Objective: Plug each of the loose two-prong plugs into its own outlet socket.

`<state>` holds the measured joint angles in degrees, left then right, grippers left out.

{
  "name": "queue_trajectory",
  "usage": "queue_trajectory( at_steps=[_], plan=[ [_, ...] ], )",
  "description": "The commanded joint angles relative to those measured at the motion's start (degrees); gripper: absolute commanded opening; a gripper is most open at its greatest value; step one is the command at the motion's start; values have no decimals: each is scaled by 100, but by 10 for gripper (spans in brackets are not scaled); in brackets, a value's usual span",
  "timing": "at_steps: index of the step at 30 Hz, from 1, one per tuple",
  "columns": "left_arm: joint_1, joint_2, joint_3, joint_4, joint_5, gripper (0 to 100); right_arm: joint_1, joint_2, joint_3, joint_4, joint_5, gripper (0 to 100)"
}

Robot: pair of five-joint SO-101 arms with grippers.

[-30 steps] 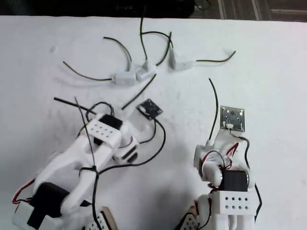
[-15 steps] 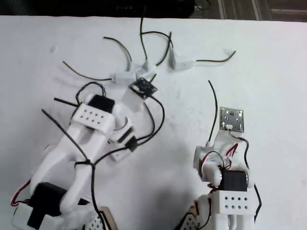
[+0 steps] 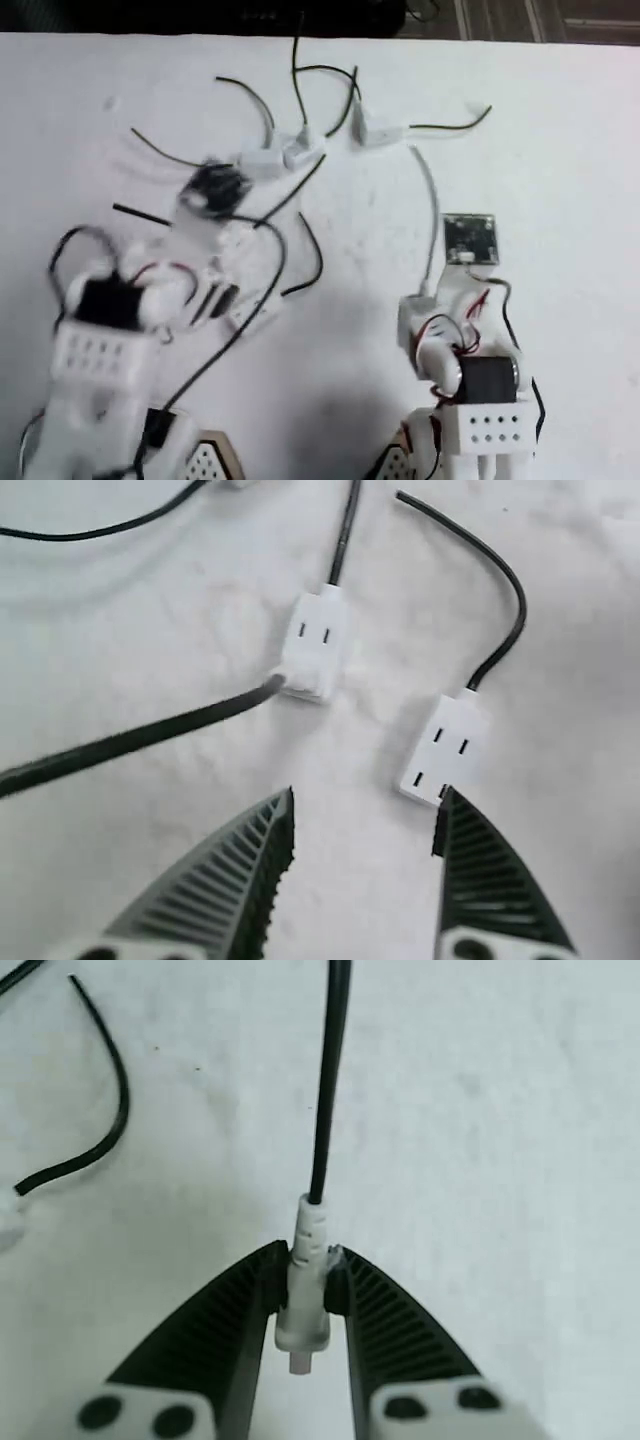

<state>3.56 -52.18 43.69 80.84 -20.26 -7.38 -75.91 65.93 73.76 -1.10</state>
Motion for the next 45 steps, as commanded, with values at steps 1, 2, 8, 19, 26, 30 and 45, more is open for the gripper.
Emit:
queue_trajectory(
  at_steps=[1,2,8,19,26,30,45],
  plan=[
    [-470,-1226,431,-97,26,234,-989,-40,-721,356,18,17],
    [-549,-1420,563,-176,26,234,-1279,-48,-888,497,18,17],
    [-848,-2598,1468,-791,229,234,-2571,-57,-1758,963,18,17],
    [-804,-3908,1890,-1029,1451,235,-4136,-66,-2532,936,9,18],
    [-418,-4277,1881,-1020,1503,236,-4576,-31,-2681,409,9,18],
    [418,-4514,1881,-985,1503,235,-4637,-22,-2673,119,9,18],
    [1824,-5138,1864,-686,1257,234,-4989,-22,-1442,-541,9,18]
  ],
)
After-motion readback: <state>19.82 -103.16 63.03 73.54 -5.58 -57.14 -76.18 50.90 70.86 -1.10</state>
